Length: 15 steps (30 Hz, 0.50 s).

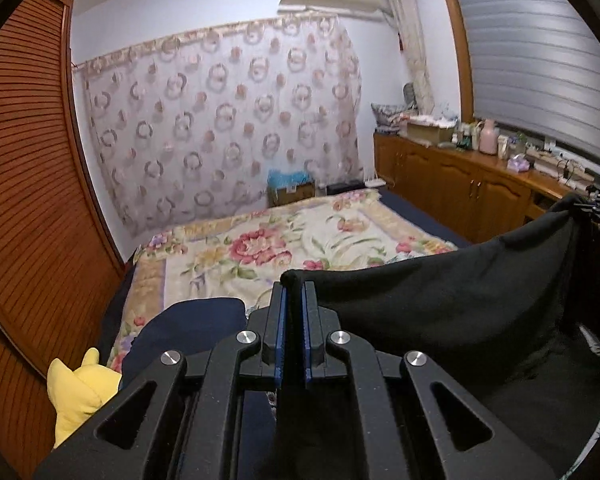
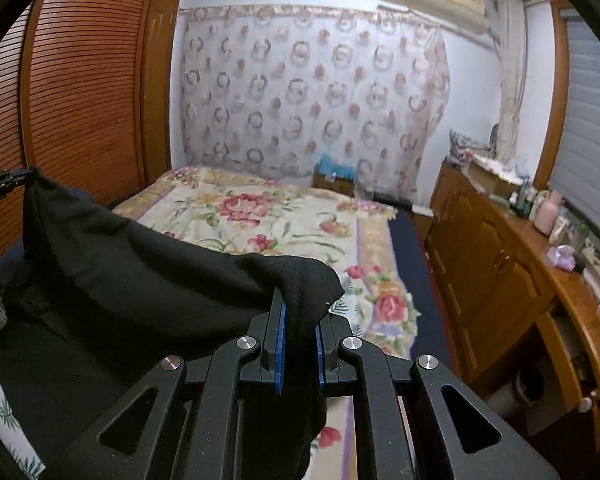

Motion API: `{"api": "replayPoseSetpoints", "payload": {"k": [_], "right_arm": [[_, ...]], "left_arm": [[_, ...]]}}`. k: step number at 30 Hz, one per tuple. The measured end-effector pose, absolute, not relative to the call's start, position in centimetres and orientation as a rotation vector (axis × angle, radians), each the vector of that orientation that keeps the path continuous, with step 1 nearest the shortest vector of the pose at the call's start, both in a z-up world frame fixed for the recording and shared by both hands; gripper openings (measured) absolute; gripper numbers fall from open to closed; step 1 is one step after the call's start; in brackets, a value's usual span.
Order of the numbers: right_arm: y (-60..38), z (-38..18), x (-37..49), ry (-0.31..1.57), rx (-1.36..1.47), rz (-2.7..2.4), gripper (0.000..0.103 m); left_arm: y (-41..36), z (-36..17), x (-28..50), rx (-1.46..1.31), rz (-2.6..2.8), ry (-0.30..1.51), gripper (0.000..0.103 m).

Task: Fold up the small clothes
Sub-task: 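Grasp the shirt edge with both tools and lift it high off the bed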

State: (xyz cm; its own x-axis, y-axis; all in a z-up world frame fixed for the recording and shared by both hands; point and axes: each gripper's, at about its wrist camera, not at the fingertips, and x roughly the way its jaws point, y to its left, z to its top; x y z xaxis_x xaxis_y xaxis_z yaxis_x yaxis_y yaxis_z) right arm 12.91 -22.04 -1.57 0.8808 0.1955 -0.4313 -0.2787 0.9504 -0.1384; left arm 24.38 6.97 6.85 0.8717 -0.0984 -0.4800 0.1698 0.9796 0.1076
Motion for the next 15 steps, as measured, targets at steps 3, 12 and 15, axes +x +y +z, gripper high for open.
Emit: {"api": "replayPoseSetpoints", "payload": {"k": [3,12,15], "right_arm": [[-21.9,-2.1,15.8,0.457,-0.188,0.253,0.011],[-26.7,0.1,21.9,0.514,-0.180,0.279,0.011],[-27.1,-0.1,23.2,0.543,-0.177,0.270,0.011]], "left_arm": [[6.8,6.1,26.0,0.162,-0.136,0.526,0.008],[6.7,3.3,30.2,0.185,-0.137,0.615,0.008],[6.6,2.8,31.2,0.185,-0.135,0.632,0.008]]}}
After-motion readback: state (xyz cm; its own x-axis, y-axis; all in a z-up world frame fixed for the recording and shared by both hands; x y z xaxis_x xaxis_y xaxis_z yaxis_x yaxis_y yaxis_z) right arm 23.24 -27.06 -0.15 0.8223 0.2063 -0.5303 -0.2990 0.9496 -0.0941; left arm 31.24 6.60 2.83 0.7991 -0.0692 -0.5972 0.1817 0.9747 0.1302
